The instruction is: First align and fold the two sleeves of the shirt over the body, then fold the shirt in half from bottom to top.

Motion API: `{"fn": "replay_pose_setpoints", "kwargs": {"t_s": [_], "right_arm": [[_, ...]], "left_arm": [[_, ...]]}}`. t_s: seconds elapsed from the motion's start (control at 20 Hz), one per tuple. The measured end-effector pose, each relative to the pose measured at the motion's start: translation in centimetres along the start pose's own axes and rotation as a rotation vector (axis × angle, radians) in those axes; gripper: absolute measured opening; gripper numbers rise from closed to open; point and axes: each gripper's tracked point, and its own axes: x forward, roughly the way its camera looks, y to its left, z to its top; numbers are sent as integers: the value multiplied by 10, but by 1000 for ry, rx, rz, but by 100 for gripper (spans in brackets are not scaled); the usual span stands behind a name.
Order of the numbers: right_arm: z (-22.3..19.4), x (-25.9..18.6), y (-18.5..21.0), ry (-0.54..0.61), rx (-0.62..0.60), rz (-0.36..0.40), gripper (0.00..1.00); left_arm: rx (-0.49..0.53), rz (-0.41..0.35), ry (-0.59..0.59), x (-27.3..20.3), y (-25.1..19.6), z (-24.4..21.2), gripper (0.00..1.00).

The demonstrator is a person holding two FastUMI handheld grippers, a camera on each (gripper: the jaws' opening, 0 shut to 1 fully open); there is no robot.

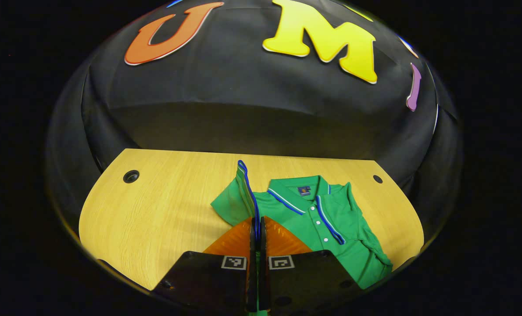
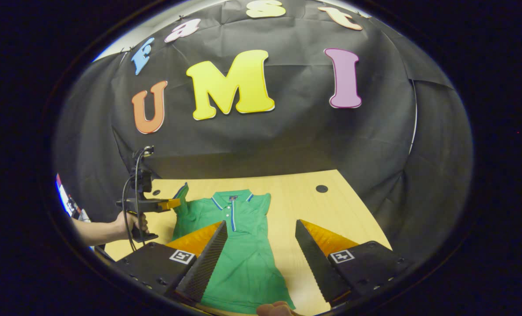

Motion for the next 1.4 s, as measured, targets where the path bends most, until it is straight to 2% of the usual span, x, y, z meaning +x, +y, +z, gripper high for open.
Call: {"fn": "replay_pose_setpoints", "kwargs": {"t_s": [0.3, 0.4, 0.5, 0.65, 0.75, 0.95, 1.05, 1.4], "right_arm": [[0, -19, -33, -25, 33, -71, 94], [-1, -23, -43, -29, 51, -92, 94], [-1, -26, -47, -34, 64, -104, 96], [-1, -26, -50, -39, 52, -109, 96], [2, -25, -43, -50, 30, -92, 96], [7, -19, -33, -68, -20, -47, 96], [7, -15, -25, -71, -46, 0, 96], [-16, -10, -18, -35, -116, 98, 96]], "left_arm": [[16, -75, 65, 25, -75, -15, 5], [28, -69, 90, 31, -88, -22, 9], [37, -79, 85, 31, -100, -22, 21], [62, -78, 54, 23, -105, -16, 100], [79, -59, 33, 13, -100, -11, 100], [45, -19, -10, -20, -85, 1, 100], [34, -4, -38, -40, -78, 7, 100], [26, 30, -111, -123, -56, 10, 100]]}}
